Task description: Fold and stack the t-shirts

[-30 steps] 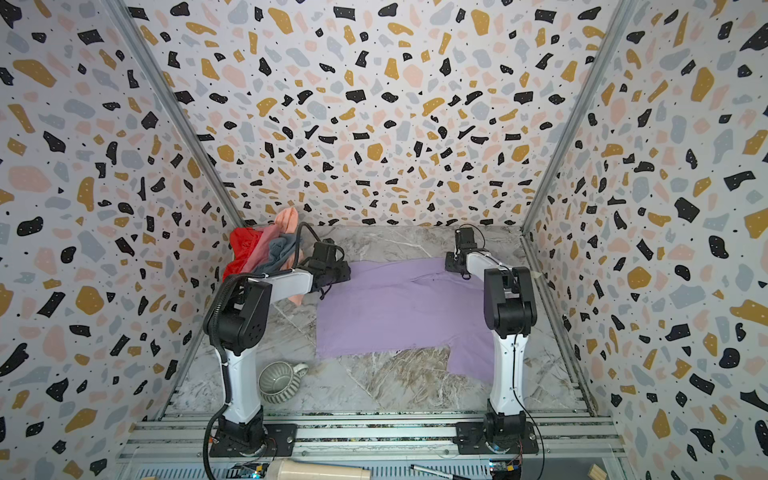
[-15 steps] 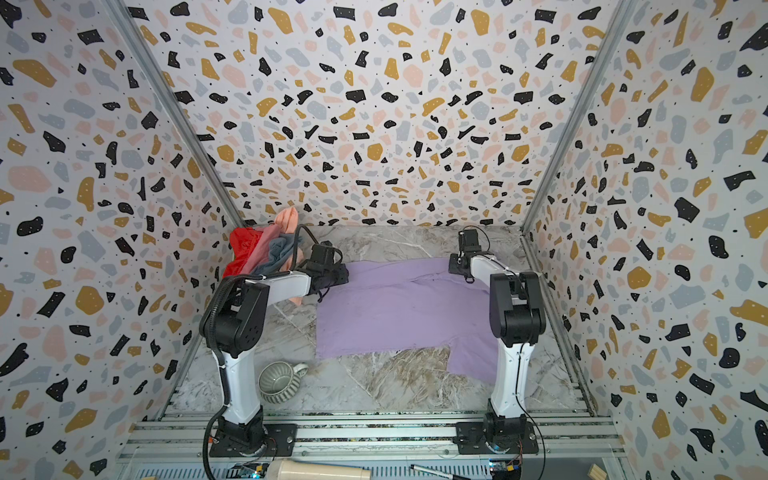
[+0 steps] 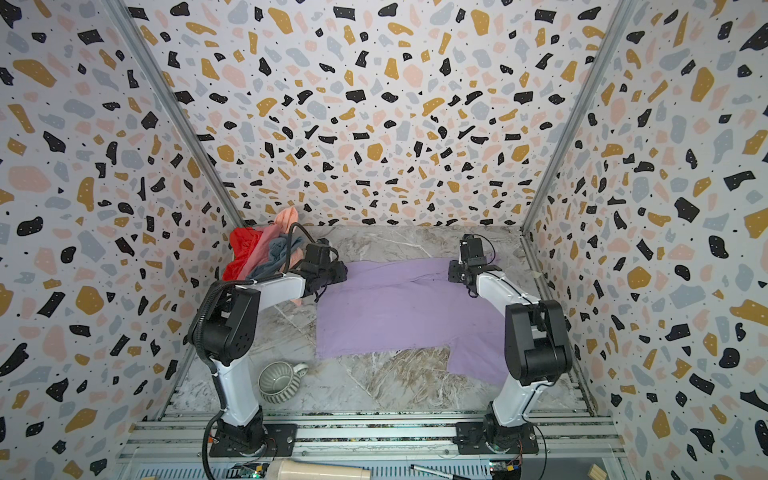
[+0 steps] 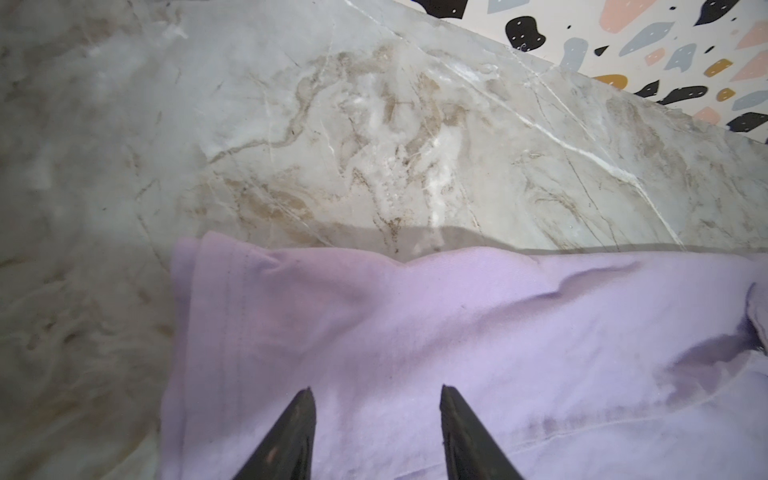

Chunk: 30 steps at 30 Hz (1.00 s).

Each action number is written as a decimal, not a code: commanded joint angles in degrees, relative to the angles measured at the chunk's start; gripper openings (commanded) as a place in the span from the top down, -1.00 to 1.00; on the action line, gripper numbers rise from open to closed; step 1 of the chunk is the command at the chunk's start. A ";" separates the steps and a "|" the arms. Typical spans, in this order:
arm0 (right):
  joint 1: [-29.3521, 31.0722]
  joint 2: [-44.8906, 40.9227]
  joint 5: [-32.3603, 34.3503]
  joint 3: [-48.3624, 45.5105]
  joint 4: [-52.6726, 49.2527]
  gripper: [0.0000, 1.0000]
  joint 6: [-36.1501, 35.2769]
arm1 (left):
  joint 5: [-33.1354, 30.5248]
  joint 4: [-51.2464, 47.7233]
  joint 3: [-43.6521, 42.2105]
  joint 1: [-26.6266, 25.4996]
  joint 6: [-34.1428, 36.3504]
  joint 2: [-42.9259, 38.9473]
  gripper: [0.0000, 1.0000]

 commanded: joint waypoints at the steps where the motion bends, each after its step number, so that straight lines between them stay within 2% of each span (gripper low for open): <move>1: -0.36 5.53 1.61 7.15 -0.01 -0.01 -2.93 | 3.92 3.38 -1.65 0.24 0.89 -2.49 -0.05; 4: -1.12 11.13 1.20 12.39 -0.89 -0.01 -3.90 | 6.46 6.46 -3.66 0.25 0.23 -3.73 -0.13; 7: -1.72 15.31 1.31 15.70 -0.73 0.00 -4.59 | 8.15 8.48 -5.00 0.27 -0.61 -4.50 -0.28; 14: -2.70 21.34 2.47 20.08 -0.65 0.07 -5.55 | 8.24 7.87 -2.98 0.37 -0.28 -3.51 -0.30; 23: -2.64 23.37 -0.07 20.33 -0.05 0.11 -7.27 | 7.57 7.07 -1.23 0.36 -0.57 -1.13 -0.30; 25: -2.40 23.78 0.41 20.39 -0.28 0.23 -7.72 | 7.01 6.57 -0.78 0.37 -0.66 -0.70 -0.30; 28: -2.40 23.83 1.15 20.18 -0.41 0.60 -7.58 | 6.82 6.19 -0.37 0.36 -0.71 -0.32 -0.30; 30: -2.39 23.64 1.44 19.91 -0.29 0.74 -7.52 | 6.80 6.19 -0.43 0.34 -0.71 -0.26 -0.30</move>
